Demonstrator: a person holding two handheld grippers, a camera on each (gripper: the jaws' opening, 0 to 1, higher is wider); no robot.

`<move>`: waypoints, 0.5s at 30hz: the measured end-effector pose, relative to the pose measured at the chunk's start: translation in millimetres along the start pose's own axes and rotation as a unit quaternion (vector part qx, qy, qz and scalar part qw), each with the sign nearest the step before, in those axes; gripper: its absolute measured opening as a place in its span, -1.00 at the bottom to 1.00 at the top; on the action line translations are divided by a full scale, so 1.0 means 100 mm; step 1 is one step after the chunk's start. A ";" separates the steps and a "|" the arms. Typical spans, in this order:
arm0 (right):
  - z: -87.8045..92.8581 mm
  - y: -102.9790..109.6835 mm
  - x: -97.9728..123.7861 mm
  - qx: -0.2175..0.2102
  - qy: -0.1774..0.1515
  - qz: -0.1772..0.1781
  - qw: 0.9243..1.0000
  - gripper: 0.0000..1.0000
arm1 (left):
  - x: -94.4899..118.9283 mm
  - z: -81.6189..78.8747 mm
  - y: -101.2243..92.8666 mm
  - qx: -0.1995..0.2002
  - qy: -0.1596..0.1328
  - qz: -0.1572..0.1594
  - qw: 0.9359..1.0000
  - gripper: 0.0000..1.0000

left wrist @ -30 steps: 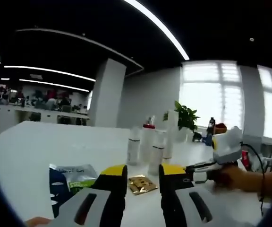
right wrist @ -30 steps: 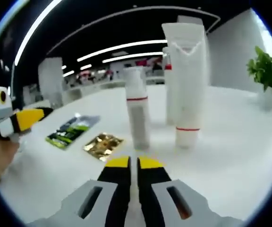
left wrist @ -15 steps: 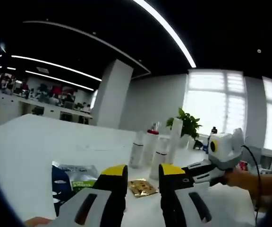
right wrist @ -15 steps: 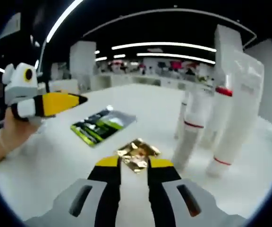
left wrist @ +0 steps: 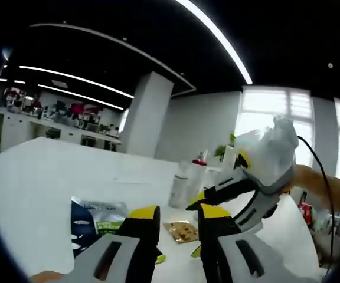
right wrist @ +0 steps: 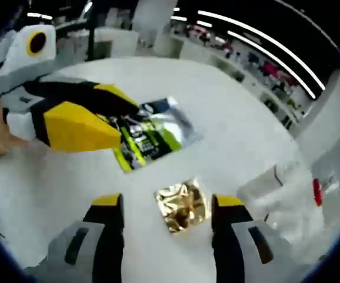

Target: Arrange the skincare products in the storage area until every visible bottle or jar stands upright without overlapping.

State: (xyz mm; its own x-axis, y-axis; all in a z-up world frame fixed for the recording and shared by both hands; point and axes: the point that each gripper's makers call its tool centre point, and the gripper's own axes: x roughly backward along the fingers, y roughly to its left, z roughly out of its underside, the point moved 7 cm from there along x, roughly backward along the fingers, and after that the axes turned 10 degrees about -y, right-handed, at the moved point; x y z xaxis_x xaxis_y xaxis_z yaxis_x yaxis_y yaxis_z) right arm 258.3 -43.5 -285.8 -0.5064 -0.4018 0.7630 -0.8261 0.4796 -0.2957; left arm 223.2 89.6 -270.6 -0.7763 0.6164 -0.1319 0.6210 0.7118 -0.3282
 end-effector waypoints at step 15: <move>-0.11 -0.17 -0.21 0.084 0.079 -0.119 0.986 0.23 | -0.03 -0.02 -0.01 0.002 -0.005 0.005 1.000 -0.49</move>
State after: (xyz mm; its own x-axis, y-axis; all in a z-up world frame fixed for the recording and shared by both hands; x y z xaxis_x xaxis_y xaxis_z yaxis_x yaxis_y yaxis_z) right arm 285.4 -34.2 -290.6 -0.2602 -0.3541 0.8983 -0.9527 0.2452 -0.1794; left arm 224.6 87.7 -268.0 -0.7712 0.6200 -0.1443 0.6280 0.7041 -0.3314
